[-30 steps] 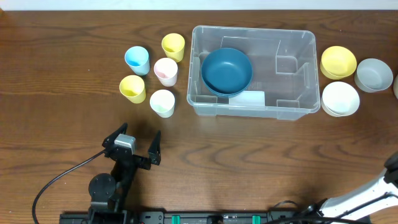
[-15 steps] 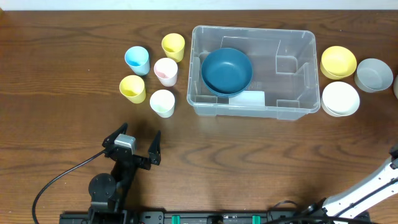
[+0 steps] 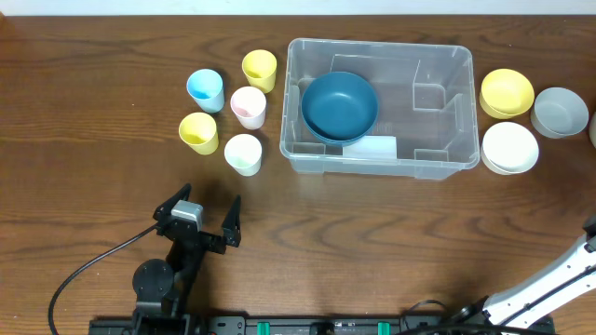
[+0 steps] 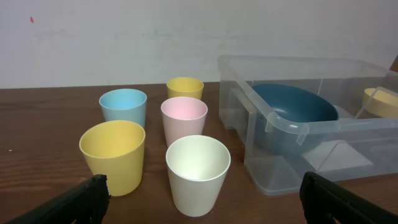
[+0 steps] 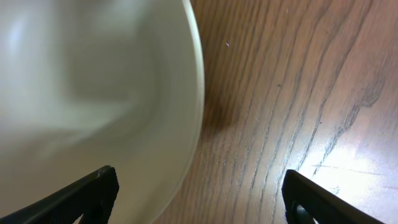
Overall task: Pack container
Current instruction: 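Move the right gripper back to the white bowl and grip its rim, then lift the white bowl and place it onto the teal bowls in the bin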
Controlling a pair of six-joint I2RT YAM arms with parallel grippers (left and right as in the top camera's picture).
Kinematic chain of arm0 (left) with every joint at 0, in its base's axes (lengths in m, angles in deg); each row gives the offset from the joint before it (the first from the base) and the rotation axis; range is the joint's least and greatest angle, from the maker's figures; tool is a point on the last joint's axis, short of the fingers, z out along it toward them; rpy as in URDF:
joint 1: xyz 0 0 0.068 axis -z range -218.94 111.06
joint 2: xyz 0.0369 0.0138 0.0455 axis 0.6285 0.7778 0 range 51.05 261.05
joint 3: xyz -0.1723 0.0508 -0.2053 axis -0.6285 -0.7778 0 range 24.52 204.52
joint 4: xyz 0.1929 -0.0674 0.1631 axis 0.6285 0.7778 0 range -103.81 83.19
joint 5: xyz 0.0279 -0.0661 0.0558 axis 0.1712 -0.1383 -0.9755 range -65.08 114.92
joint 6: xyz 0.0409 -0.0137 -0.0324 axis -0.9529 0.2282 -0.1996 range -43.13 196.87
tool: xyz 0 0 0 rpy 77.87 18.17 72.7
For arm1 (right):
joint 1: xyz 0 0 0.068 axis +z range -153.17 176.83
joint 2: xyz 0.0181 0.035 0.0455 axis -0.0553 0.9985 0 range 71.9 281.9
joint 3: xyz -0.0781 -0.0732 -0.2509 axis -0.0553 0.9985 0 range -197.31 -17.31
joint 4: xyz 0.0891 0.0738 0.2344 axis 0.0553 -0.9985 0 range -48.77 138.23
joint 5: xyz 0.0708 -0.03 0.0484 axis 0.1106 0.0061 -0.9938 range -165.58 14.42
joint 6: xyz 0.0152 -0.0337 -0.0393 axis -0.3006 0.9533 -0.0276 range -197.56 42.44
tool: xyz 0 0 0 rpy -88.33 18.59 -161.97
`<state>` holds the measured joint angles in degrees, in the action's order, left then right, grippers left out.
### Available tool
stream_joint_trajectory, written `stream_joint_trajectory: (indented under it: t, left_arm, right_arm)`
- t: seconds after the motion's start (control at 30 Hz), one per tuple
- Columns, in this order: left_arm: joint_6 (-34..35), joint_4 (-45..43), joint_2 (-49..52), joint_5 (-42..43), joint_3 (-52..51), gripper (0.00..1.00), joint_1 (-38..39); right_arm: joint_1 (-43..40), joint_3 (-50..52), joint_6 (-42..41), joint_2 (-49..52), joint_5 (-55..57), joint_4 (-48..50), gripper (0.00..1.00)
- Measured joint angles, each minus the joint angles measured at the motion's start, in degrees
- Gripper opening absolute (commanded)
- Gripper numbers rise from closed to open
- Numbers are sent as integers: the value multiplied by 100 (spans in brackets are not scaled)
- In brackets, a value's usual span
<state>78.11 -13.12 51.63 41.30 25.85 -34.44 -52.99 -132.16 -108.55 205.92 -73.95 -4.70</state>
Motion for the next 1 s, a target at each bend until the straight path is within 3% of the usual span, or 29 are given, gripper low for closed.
stream_joint_trajectory:
  t: [0.1, 0.27, 0.63, 1.0]
  left_arm:
    - [0, 0, 0, 0, 0, 98, 0]
    - [0, 0, 0, 0, 0, 98, 0]
    - [-2, 0, 0, 0, 0, 98, 0]
    - [0, 0, 0, 0, 0, 98, 0]
  right_arm:
    - [0, 118, 0, 15, 20, 59, 86]
    - [0, 179, 44, 61, 37, 94, 46]
    - [-50, 168, -70, 61, 140, -422, 4]
    - [-391, 90, -149, -887, 299, -986, 1]
